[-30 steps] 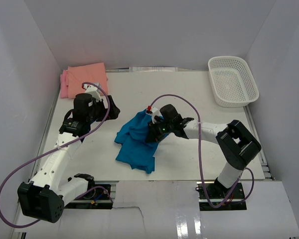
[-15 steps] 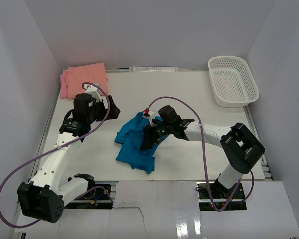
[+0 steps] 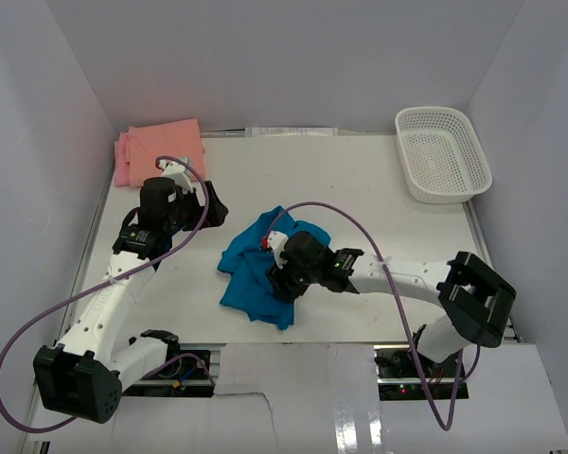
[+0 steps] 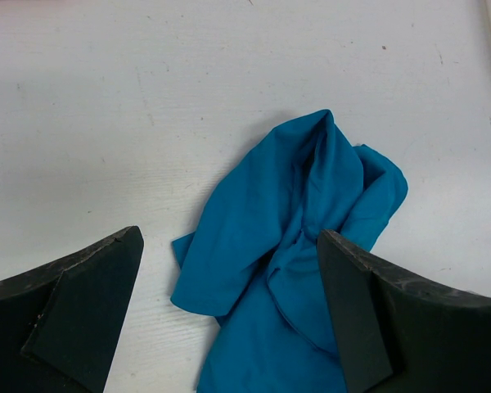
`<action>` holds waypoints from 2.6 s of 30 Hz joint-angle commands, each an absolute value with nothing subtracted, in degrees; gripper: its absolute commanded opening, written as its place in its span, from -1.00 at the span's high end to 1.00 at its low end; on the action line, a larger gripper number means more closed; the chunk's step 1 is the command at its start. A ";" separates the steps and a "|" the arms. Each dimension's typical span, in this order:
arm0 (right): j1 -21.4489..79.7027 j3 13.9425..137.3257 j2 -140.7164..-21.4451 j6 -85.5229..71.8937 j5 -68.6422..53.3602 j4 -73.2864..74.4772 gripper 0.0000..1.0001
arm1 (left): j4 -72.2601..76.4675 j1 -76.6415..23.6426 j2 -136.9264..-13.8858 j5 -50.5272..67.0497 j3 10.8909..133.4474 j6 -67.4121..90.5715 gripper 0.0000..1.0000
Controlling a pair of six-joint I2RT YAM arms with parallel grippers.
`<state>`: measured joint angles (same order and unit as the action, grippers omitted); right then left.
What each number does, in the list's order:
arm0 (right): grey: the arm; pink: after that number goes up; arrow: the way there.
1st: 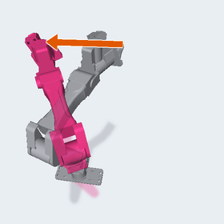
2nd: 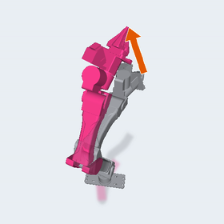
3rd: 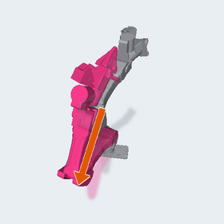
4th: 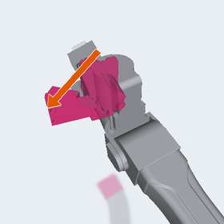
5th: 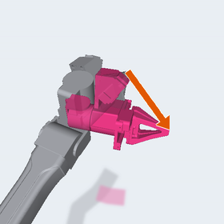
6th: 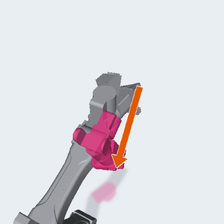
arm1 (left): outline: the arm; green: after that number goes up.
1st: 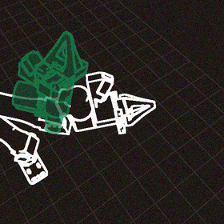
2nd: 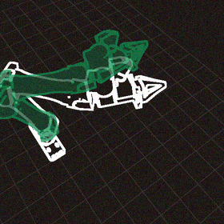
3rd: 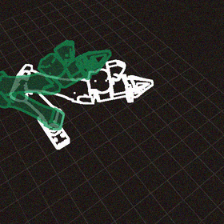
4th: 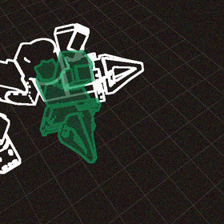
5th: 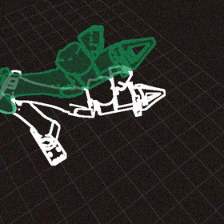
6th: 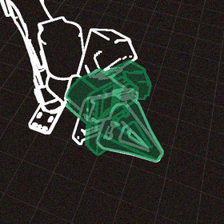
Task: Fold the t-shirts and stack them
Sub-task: Flatten out the tshirt
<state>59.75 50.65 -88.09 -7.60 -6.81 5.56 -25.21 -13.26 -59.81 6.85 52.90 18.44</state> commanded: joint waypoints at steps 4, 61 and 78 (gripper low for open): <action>61.52 47.64 -81.57 -3.87 7.29 4.57 0.10 | -24.35 -13.27 -59.59 7.38 52.38 18.11 -0.96; 68.03 61.07 -94.66 -0.26 9.58 5.71 0.85 | -24.61 -13.27 -59.24 6.59 52.38 17.75 -0.96; 61.70 72.52 -78.75 0.44 7.49 23.73 0.85 | -25.05 -13.36 -60.73 8.00 52.91 17.67 -0.96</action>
<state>61.60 74.74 -78.11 1.17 11.03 20.80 -25.28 -13.26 -61.10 6.90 52.86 18.02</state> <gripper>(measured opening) 0.084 0.979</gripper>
